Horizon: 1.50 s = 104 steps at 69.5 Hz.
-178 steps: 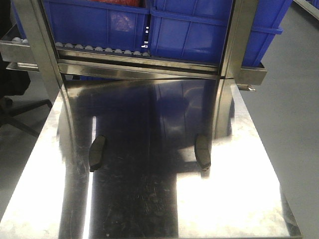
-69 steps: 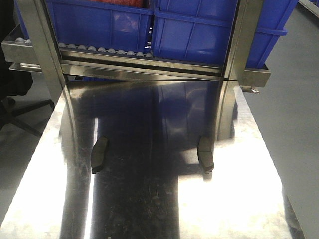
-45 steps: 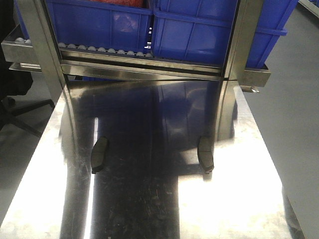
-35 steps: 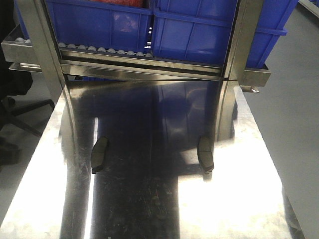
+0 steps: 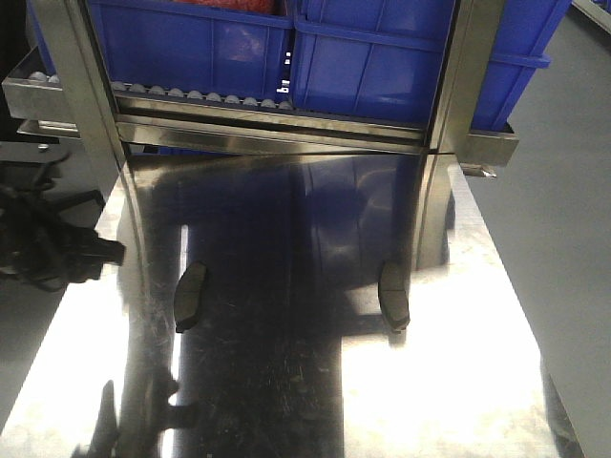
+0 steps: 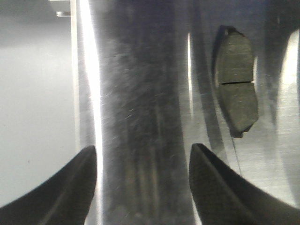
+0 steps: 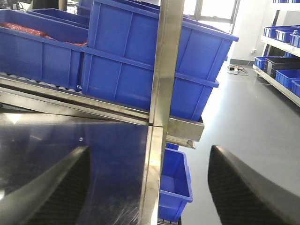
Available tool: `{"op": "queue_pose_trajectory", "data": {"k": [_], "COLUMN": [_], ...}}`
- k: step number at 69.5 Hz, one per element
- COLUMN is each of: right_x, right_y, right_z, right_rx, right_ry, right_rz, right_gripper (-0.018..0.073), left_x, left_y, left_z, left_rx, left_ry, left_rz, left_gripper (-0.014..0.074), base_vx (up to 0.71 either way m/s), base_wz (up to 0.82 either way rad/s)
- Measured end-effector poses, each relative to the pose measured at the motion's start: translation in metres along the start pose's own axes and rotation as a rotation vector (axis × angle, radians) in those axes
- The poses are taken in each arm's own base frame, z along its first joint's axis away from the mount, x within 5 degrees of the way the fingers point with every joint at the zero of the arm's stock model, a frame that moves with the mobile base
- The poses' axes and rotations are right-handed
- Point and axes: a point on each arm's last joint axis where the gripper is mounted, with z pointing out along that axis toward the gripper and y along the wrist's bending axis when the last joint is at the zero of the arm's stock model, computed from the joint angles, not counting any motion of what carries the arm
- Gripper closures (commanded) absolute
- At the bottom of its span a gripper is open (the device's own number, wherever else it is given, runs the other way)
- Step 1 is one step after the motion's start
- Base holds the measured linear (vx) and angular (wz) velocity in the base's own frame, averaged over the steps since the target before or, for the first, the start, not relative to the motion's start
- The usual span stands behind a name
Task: Move and align brake pads A on conveyor
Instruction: 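Lower the left gripper onto the nearer brake pad and close it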
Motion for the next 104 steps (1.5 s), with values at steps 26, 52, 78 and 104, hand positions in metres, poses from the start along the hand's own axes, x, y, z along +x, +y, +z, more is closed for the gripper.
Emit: {"op": "queue_pose_trajectory", "data": {"k": [26,52,78,104], "right_x": [0.0,0.0,0.0,0.0], "right_y": [0.0,0.0,0.0,0.0], "right_z": [0.0,0.0,0.0,0.0], "right_rx": [0.0,0.0,0.0,0.0], "right_ry": [0.0,0.0,0.0,0.0], "right_rz": [0.0,0.0,0.0,0.0], "right_gripper": [0.0052,0.0052,0.0052,0.0052], "left_x": [-0.023,-0.042,-0.048,-0.045], "left_y": [-0.06,-0.078,-0.084,-0.085], "left_z": [0.062,0.095,0.119,0.133], "left_rx": [0.03,0.032,0.027,0.019], "left_ry": [0.145,0.197,0.25,0.279], "left_rz": [0.112,0.01,0.0,0.013], "left_gripper": [0.0188,0.0072,0.0061,0.0218], "base_vx": [0.0,0.0,0.0,0.0], "base_wz": [0.0,0.0,0.0,0.0]}}
